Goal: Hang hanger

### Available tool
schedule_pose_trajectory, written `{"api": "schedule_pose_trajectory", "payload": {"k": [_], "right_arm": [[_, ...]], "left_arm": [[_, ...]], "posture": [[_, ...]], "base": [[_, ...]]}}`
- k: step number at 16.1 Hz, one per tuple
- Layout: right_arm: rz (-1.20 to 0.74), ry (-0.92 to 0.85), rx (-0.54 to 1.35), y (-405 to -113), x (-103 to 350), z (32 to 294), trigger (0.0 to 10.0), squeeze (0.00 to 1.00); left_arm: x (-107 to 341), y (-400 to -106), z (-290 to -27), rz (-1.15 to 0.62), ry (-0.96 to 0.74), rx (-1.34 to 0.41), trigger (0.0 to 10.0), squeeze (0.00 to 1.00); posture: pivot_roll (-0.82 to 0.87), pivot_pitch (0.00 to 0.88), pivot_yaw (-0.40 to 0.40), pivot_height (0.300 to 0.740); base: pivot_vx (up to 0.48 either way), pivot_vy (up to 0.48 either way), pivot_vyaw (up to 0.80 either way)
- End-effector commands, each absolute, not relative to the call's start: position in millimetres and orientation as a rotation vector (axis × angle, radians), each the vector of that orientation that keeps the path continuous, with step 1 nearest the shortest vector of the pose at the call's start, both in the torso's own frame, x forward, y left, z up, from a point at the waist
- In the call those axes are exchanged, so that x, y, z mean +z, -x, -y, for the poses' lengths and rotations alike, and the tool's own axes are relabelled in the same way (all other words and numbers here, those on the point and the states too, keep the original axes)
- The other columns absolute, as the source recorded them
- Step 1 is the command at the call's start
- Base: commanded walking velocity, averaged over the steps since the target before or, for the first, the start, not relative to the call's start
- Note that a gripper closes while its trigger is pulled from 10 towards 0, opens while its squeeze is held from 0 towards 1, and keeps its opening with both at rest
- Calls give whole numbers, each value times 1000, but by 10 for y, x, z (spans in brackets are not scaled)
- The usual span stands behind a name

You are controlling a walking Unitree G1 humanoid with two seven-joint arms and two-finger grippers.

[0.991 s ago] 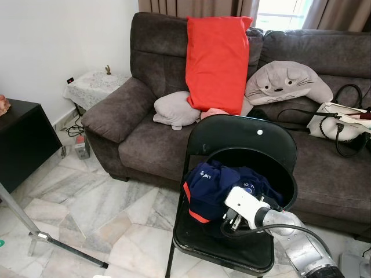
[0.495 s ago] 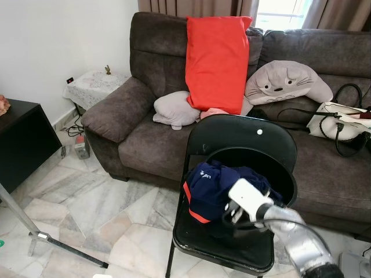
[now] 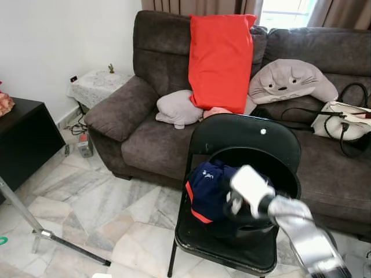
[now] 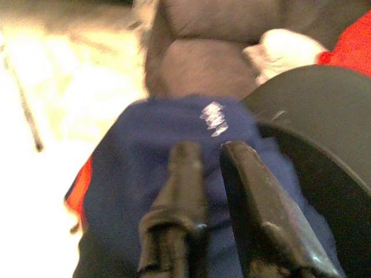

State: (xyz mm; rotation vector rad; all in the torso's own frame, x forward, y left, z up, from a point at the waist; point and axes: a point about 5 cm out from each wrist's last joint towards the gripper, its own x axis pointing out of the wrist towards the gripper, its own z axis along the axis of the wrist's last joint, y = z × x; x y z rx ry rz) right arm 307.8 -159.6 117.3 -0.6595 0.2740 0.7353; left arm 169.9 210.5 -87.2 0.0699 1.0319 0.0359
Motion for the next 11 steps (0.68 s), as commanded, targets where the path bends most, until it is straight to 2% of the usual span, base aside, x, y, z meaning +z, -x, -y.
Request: {"api": "schedule_pose_trajectory", "payload": {"k": [1,6,10,11], "right_arm": [[-301,750,794,-3025,1197,1662,10000,1000],[-416,887,710,-3077,1057,1914,10000,1000],[-411,851,722,-3105,1018,1829,10000,1000],[-402,941,730,-3125,986,1829,10000,1000]], "left_arm": [[-881,-1667,-2143,-1054,-97,33,10000,0],[-882,-1665,-2142,-1055,-89,36,10000,0],[-884,-1661,-2142,-1055,-91,33,10000,0],[-885,-1656,-2145,-1056,-92,32,10000,0]], "posture": [[-109,23,48,740],[-106,10,45,740],[-100,3,47,740],[-101,0,48,740]], "base": [[0,0,0],[0,0,0],[0,0,0],[0,0,0]]}}
